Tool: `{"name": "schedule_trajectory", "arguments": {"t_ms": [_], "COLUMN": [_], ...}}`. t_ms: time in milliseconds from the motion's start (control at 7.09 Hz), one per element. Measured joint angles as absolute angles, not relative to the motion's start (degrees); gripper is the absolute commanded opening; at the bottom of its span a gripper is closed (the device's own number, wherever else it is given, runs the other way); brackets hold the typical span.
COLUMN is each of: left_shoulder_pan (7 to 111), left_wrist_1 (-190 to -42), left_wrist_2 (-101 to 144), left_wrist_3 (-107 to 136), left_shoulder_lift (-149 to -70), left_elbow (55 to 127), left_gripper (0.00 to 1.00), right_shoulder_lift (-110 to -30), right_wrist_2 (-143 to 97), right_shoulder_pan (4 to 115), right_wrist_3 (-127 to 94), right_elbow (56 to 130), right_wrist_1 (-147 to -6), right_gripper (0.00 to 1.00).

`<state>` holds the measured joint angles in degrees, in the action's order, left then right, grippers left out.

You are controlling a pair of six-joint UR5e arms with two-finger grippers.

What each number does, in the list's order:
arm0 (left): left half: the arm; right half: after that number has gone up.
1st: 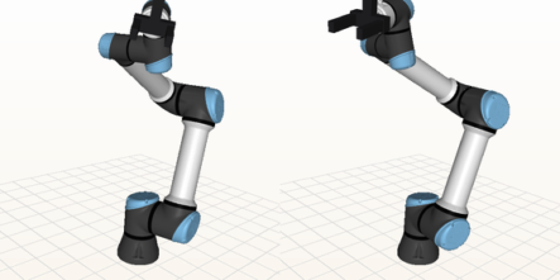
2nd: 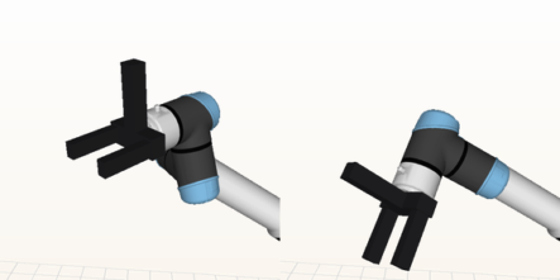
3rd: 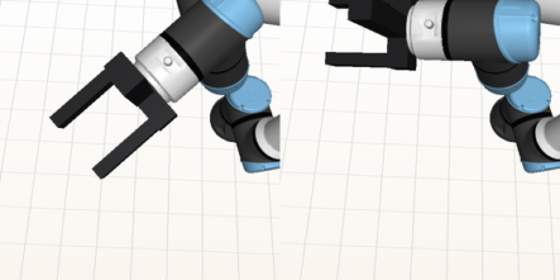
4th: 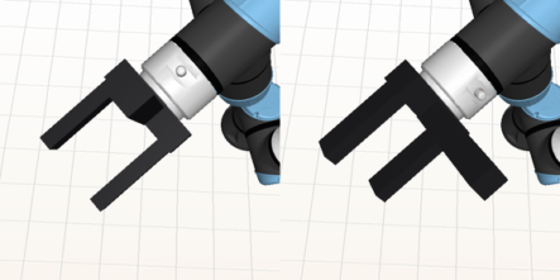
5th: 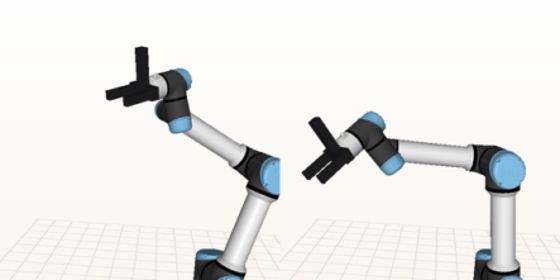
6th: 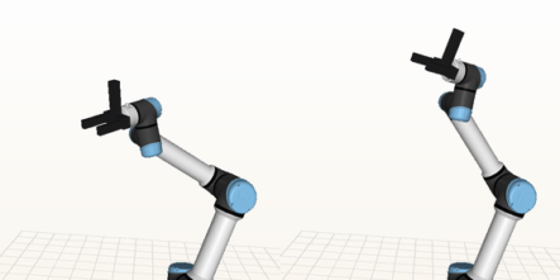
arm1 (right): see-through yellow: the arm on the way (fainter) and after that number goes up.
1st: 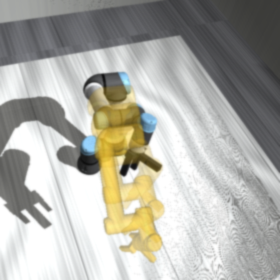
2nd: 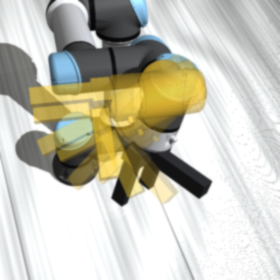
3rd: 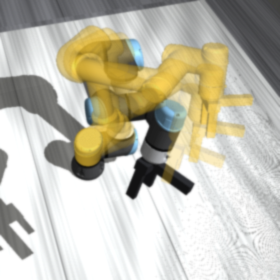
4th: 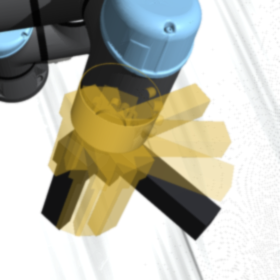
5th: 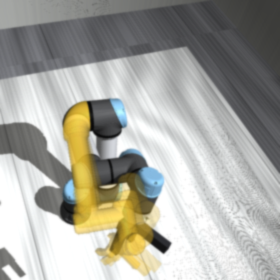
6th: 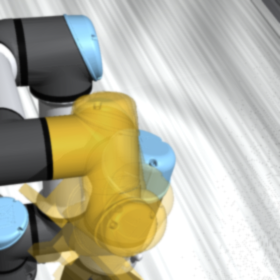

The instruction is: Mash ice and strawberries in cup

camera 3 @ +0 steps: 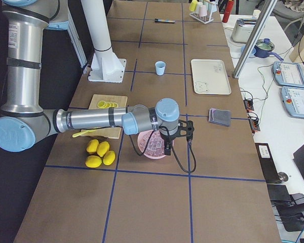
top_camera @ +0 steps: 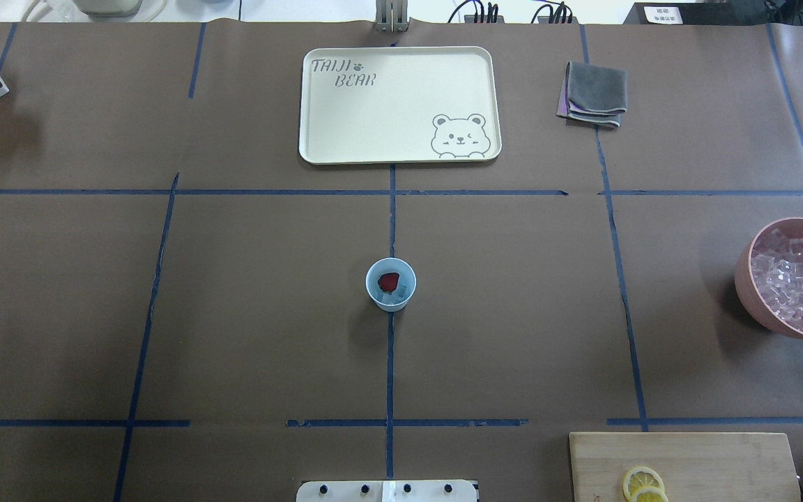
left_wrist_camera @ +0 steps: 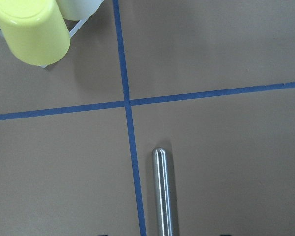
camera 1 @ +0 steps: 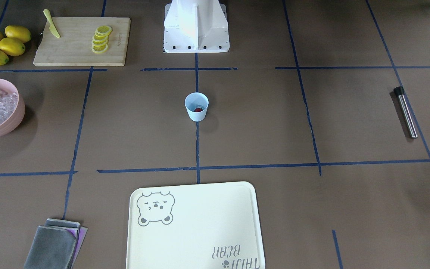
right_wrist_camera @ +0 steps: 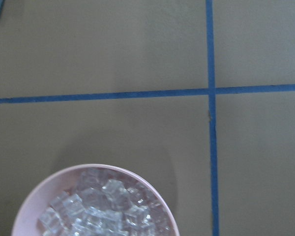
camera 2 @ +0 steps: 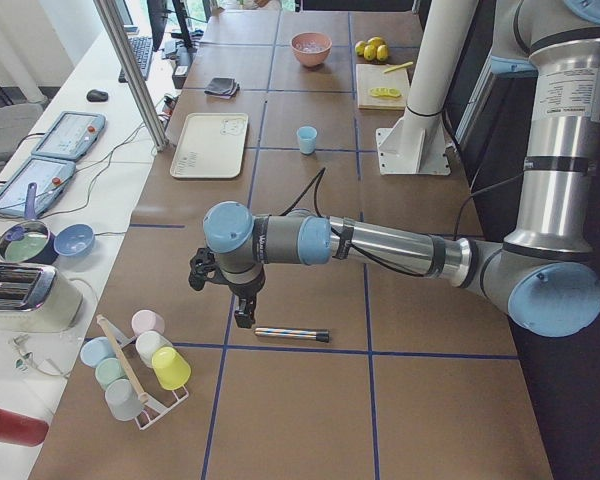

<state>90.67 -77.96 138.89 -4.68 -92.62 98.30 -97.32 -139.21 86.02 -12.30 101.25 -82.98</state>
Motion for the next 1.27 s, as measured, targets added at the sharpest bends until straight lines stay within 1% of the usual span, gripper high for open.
{"name": "schedule_trajectory", "arguments": {"t_ms": [282, 705, 1269], "left_shoulder_pan": [91.4, 89.8, 88.6], "left_wrist_1": [-74.6, -73.7, -76.0], "left_wrist_2": [139.3, 139.0, 138.6], "left_wrist_3": [-4.6, -4.1, -4.1], "left_shoulder_lift": [-93.9, -95.1, -92.5], "left_elbow": [98.9, 98.7, 98.8], "left_gripper": [1.00, 1.00, 1.00], "right_shoulder_lift": [-97.6, -97.2, -96.9], "right_wrist_2": [-139.0, -138.3, -138.2], "right_shoulder_pan": [88.5, 88.2, 89.5], "right_wrist_3": [-1.3, 4.0, 9.9], "right_elbow": [99.2, 98.8, 98.9], "right_wrist_1": [-89.2, -94.4, -97.8], "right_gripper": [1.00, 1.00, 1.00]}}
